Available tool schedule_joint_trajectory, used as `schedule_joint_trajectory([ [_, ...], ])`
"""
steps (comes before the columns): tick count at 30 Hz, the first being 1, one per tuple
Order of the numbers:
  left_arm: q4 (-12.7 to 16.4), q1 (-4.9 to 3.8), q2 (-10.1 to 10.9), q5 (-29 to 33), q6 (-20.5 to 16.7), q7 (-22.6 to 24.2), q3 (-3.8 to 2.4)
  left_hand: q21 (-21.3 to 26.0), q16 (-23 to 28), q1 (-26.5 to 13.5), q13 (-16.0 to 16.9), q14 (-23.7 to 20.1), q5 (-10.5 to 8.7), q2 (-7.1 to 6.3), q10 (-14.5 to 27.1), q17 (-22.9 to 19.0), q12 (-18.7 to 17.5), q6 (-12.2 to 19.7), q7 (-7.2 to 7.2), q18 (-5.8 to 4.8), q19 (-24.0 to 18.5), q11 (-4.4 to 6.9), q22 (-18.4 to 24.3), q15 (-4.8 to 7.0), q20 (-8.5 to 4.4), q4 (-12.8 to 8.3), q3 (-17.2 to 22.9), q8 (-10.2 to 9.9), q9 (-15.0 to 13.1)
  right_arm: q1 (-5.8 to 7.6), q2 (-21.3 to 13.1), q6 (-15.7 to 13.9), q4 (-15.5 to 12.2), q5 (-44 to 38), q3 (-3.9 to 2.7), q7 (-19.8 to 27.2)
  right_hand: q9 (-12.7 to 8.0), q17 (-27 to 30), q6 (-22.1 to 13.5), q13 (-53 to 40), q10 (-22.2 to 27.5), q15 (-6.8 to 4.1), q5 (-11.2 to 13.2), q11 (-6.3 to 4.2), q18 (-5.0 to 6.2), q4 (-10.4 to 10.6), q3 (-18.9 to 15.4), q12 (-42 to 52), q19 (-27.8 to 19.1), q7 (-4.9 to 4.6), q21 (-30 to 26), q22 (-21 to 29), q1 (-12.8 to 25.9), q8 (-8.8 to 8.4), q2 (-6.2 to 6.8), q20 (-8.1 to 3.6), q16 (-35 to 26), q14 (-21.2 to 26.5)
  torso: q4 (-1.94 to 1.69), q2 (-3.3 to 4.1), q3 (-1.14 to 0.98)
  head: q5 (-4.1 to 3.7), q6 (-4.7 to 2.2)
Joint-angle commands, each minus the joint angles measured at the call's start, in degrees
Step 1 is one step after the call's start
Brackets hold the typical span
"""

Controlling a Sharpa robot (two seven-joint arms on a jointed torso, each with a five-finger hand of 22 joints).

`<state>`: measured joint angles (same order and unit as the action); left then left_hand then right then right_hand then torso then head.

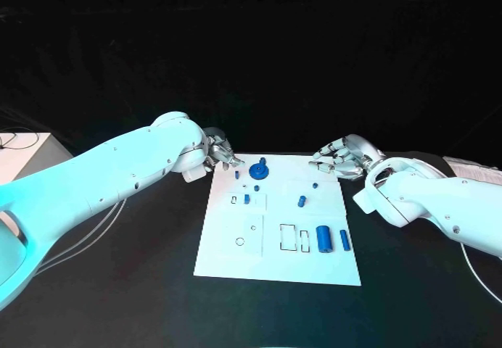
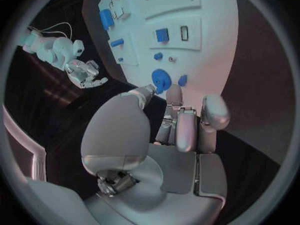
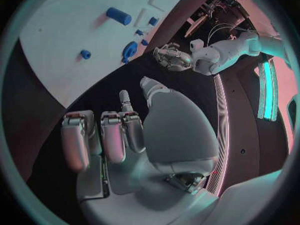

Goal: Assemble the parts on the task board

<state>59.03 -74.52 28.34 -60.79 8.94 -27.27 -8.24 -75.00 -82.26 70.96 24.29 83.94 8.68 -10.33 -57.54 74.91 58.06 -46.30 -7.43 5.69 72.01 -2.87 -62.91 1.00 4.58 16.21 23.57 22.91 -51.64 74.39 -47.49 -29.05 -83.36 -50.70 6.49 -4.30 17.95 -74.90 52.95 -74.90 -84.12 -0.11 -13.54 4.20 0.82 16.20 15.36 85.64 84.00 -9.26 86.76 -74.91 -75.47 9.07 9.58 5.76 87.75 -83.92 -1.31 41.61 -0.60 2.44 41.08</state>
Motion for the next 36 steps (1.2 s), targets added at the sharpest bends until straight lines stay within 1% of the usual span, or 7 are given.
schedule_joint_trajectory([
  [1, -2.38, -0.09, -0.91, 1.39, -4.68, 3.58, -0.05, 0.24, 0.19, 0.13, -0.24, 0.31, 0.25, -0.38, 0.07, 2.26, -0.37, 0.46, -0.53, 0.29, 0.07, -0.52, -0.04, -0.63, 0.73, 0.28, 0.13, -0.89, 1.29, -0.03, -0.10, -1.14, -0.01, 0.10, -0.02, 1.84, -0.01, -7.48, -0.53, -10.95, -1.22, 0.32, -0.44, 0.31, 0.22, -0.02, 0.59, -1.05, 4.05, -0.07, -0.66, -12.44, 0.15, 0.25, 0.03, 0.39, -0.42, -4.22, 0.12, 0.15, 0.04, 0.10, -0.46],
  [5, -5.19, -0.10, -2.06, 1.30, -5.68, 4.18, -0.05, 0.24, 0.12, 0.07, -0.31, 0.35, 0.29, -0.23, 0.05, 2.33, -0.40, 0.51, -0.64, 0.29, 0.11, -0.62, -0.07, -0.72, 0.81, 0.36, 0.20, -1.12, 1.75, -0.01, -0.27, -1.62, -0.10, 0.25, -0.02, 2.11, -0.01, -7.34, -0.58, -10.69, -0.96, 0.31, -0.51, 0.30, 0.28, -0.03, 0.69, -1.38, 3.94, -0.07, -0.88, -12.30, 0.12, 0.27, 0.07, 0.38, -0.49, -4.18, 0.21, 0.39, 0.10, 0.39, -0.83],
  [8, -6.79, -0.10, -2.81, 0.78, -5.81, 4.12, -0.05, -0.05, -0.16, -0.24, -0.36, 0.55, 0.30, -0.07, -0.08, 2.70, -0.35, 0.50, -0.74, 0.19, 0.48, -0.71, -0.58, -0.81, 0.90, 0.44, 0.18, -1.29, 2.21, 0.01, -0.35, -1.79, -0.19, 0.31, -0.03, 2.20, -0.01, -7.31, -0.61, -10.58, -0.84, 0.30, -0.55, 0.30, 0.31, -0.02, 0.74, -1.53, 3.89, -0.07, -1.00, -12.22, 0.11, 0.29, 0.08, 0.37, -0.51, -4.17, 0.36, 0.62, 0.17, 0.37, -0.66],
  [18, -10.82, -0.12, -5.02, -1.09, -1.37, 1.26, 0.10, -0.76, -1.02, -3.63, -0.46, 1.10, -0.01, 0.50, -0.62, 3.61, 0.13, -0.79, -0.53, -0.01, 1.37, -0.65, -1.75, -0.84, 1.05, 0.59, -1.08, -0.91, 4.10, 0.11, -0.53, -1.92, -0.45, 0.35, -0.04, 2.16, -0.01, -7.48, -0.64, -10.61, -0.91, 0.29, -0.69, 0.28, 0.27, -0.04, 0.84, -1.47, 3.96, -0.06, -0.86, -12.32, 0.06, 0.32, 0.10, 0.35, -0.47, -4.22, 0.54, 1.31, 0.27, 0.45, -0.55],
  [26, -12.13, -0.07, -6.20, -1.09, 0.73, -0.24, 0.45, -1.57, -1.66, -7.25, 0.00, 1.46, -0.12, 0.35, -1.59, 4.21, 1.55, -1.78, 0.09, -0.24, 2.18, -0.14, -3.05, -0.43, 0.73, 0.59, -3.89, 0.44, 5.06, 0.15, -0.52, -1.90, -0.62, 0.35, -0.05, 2.11, -0.01, -7.48, -0.64, -10.64, -0.95, 0.28, -0.78, 0.28, 0.26, -0.04, 0.88, -1.44, 3.98, -0.06, -0.83, -12.34, 0.05, 0.33, 0.10, 0.35, -0.48, -4.22, 0.69, 1.83, 0.31, 0.67, -0.83],
  [31, -12.29, -0.06, -6.28, -1.54, 1.71, -0.77, 0.52, -2.75, -2.59, -8.56, 0.32, 2.18, -0.03, 1.04, -2.27, 5.53, 2.52, -3.37, 0.99, -0.63, 3.47, 0.60, -5.00, 0.17, 0.29, 0.55, -5.73, 2.94, 4.32, 0.16, -0.40, -1.85, -0.56, 0.35, -0.05, 2.11, -0.01, -7.48, -0.65, -10.60, -0.94, 0.27, -0.89, 0.27, 0.25, -0.04, 0.94, -1.47, 3.99, -0.06, -0.82, -12.35, 0.04, 0.35, 0.11, 0.34, -0.48, -4.22, 0.83, 1.97, 0.28, 0.86, -0.81],
  [36, -12.31, -0.06, -6.27, -1.94, 3.18, -1.09, 0.54, -2.78, -2.65, -8.40, 0.35, 2.22, 0.12, 1.41, -2.34, 5.58, 2.63, -3.47, 1.15, -0.63, 3.47, 0.75, -5.02, 0.30, 0.18, 0.53, -5.84, 3.38, 4.13, 0.16, -0.34, -1.79, -0.50, 0.36, -0.05, 2.10, -0.01, -7.52, -0.66, -10.65, -1.00, 0.27, -0.98, 0.27, 0.26, -0.04, 0.97, -1.41, 3.98, -0.06, -0.84, -12.34, 0.03, 0.36, 0.12, 0.33, -0.47, -4.23, 0.69, 1.83, 0.36, 0.68, -0.67],
])
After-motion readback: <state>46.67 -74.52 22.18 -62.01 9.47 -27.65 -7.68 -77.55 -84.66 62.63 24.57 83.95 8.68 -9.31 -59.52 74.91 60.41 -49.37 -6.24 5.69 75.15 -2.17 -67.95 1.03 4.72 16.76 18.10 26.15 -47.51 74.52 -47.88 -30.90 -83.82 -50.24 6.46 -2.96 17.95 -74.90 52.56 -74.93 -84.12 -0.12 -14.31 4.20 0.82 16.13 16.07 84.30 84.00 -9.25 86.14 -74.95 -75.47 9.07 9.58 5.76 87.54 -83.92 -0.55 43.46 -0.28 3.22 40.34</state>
